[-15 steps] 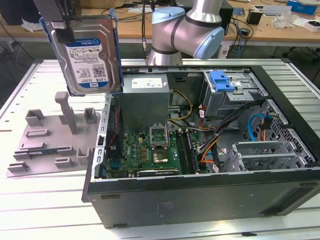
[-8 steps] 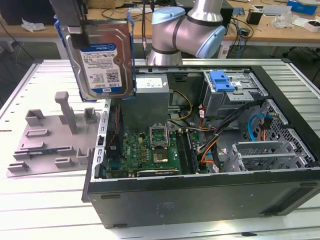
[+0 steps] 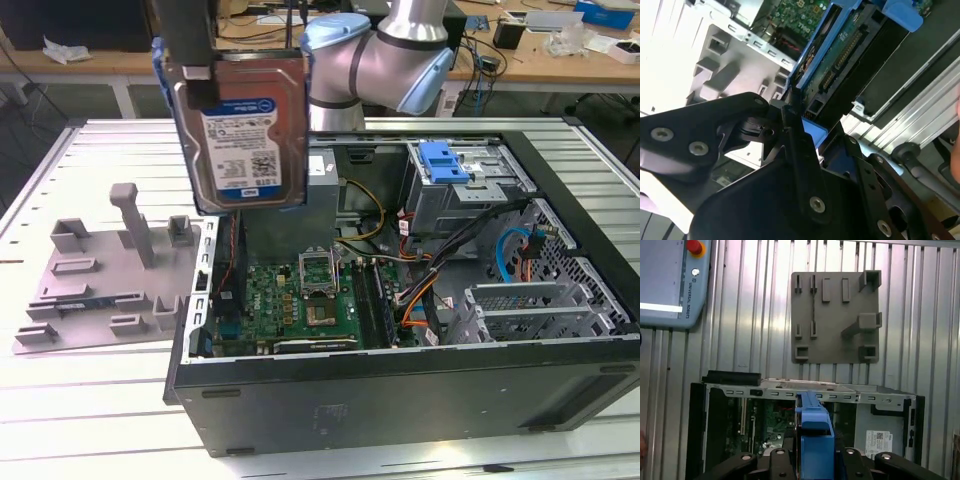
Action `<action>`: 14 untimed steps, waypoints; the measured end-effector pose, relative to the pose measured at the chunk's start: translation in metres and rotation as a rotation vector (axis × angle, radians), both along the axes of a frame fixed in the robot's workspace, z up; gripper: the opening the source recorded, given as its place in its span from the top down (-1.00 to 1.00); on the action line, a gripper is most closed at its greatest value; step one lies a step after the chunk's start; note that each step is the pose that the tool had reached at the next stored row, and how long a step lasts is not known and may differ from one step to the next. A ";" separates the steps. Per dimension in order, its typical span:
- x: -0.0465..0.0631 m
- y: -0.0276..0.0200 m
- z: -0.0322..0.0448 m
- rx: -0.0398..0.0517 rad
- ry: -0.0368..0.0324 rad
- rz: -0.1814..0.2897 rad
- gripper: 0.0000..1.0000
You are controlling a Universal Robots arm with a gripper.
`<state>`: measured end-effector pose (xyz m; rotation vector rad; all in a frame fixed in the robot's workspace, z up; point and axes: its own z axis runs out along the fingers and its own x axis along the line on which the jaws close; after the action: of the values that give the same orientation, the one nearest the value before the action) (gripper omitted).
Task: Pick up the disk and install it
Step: 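Pick up the disk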
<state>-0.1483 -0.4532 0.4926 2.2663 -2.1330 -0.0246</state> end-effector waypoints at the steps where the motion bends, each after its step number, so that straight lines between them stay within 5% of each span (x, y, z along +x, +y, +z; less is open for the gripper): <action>1: 0.006 -0.0032 0.0000 0.0009 0.0001 0.000 0.26; 14: 0.064 -0.0371 0.0003 0.0074 0.0012 0.000 0.26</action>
<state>-0.0846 -0.4903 0.4929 2.2697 -2.1359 -0.0339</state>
